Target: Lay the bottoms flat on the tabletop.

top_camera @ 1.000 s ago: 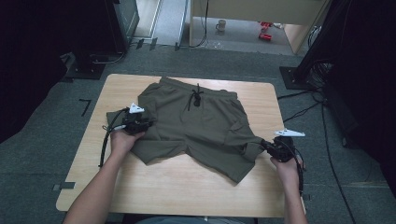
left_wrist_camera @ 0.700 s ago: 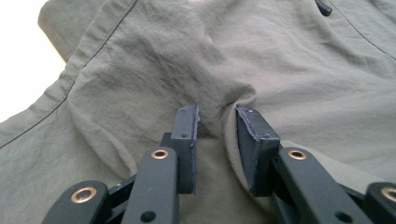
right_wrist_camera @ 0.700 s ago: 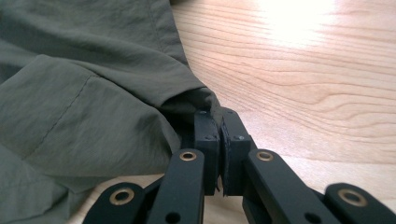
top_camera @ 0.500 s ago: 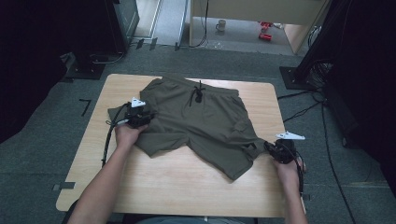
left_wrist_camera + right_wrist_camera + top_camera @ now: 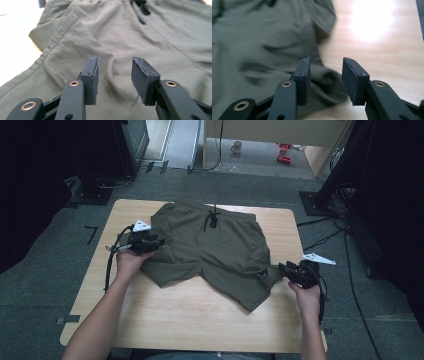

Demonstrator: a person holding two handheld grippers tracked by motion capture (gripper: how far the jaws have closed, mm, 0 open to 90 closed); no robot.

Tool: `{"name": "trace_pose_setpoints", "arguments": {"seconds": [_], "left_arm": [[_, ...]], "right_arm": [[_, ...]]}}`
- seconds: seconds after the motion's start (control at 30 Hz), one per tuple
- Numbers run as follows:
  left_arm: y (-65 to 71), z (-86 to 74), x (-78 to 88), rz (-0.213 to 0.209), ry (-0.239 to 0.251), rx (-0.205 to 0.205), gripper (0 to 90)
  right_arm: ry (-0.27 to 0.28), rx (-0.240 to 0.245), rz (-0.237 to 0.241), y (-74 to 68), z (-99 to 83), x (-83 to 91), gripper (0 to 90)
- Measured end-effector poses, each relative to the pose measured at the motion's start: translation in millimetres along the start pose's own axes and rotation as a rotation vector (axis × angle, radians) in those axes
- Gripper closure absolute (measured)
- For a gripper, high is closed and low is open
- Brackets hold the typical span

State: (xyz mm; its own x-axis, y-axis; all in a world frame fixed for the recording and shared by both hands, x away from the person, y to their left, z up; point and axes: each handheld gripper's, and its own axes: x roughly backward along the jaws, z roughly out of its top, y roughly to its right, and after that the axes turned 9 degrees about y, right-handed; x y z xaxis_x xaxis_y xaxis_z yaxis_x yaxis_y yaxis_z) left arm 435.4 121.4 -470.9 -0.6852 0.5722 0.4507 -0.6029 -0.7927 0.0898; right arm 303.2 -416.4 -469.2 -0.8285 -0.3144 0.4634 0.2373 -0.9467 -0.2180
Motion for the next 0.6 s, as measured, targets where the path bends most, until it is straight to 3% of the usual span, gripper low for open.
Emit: {"name": "trace_pose_setpoints", "arguments": {"seconds": [0.1, 0.23, 0.37, 0.5, 0.6], "left_arm": [[-2.1, -7.3, 11.7, 0.013, -0.043, -0.024, 54.6], [-2.5, -18.1, 26.0, 0.013, -0.060, -0.014, 54.4], [3.6, -27.2, 36.0, -0.014, -0.086, -0.060, 55.7], [3.3, -37.8, 39.4, -0.028, -0.100, -0.047, 58.5], [2.9, -43.1, 40.9, -0.036, -0.111, -0.041, 60.7]], "right_arm": [[0.008, 0.036, 0.044, -17.1, 4.6, 2.5, 59.3], [-0.005, 0.083, 0.092, -37.3, 5.4, -1.8, 59.8], [-0.007, 0.125, 0.153, -57.3, 3.6, -5.2, 64.6], [-0.009, 0.163, 0.214, -74.5, -11.8, -13.4, 67.2], [-0.044, 0.184, 0.246, -80.9, -25.1, -19.7, 69.4]]}}
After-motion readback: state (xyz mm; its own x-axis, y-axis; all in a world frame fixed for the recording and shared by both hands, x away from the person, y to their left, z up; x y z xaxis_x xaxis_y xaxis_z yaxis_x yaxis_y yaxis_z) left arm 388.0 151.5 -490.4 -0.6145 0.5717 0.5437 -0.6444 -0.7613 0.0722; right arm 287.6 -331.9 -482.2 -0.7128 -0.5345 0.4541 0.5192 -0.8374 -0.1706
